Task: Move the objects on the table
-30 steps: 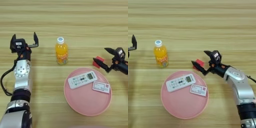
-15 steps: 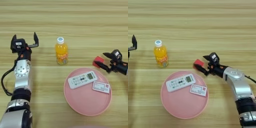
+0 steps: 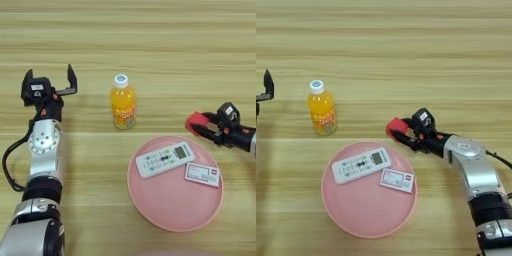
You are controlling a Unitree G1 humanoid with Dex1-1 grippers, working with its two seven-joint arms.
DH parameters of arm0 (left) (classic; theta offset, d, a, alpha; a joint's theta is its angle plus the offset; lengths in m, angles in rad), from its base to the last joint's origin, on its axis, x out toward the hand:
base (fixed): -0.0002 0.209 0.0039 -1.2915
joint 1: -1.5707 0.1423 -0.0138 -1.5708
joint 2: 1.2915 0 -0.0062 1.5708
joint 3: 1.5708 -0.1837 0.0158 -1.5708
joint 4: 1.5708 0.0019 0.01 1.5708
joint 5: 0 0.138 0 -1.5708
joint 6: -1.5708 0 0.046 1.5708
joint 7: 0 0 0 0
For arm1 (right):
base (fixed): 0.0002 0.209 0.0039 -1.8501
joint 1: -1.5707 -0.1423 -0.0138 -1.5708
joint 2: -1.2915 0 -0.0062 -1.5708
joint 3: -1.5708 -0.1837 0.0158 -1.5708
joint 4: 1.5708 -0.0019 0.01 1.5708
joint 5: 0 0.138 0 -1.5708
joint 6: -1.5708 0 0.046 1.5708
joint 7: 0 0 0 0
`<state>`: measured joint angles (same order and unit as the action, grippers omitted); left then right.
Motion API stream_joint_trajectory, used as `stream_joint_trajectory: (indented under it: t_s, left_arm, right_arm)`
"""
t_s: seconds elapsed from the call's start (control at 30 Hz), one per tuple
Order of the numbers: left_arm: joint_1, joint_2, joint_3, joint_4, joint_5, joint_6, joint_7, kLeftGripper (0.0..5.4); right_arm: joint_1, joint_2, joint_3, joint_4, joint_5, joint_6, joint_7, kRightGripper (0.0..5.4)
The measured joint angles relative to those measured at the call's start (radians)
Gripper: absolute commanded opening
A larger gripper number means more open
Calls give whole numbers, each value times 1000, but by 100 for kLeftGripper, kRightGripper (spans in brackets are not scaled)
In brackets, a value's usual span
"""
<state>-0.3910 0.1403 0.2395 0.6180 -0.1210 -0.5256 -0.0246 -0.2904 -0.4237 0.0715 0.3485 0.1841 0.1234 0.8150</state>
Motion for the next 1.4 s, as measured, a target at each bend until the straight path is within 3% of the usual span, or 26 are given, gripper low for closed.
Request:
stream_joint_trajectory:
  t_s: [0.6, 1.17, 1.4]
  left_arm:
    - [0, -1, -3, 0, -2, -1, -1, 540]
    - [-1, -2, -9, 0, -2, -6, -1, 540]
    - [-2, -2, -10, 0, -2, -6, -1, 540]
  right_arm:
    - [-35, -1, 14, 29, -16, -6, 2, 229]
    - [54, -55, -6, -414, 109, 126, 81, 229]
    - [111, -111, 10, -547, 196, 133, 219, 229]
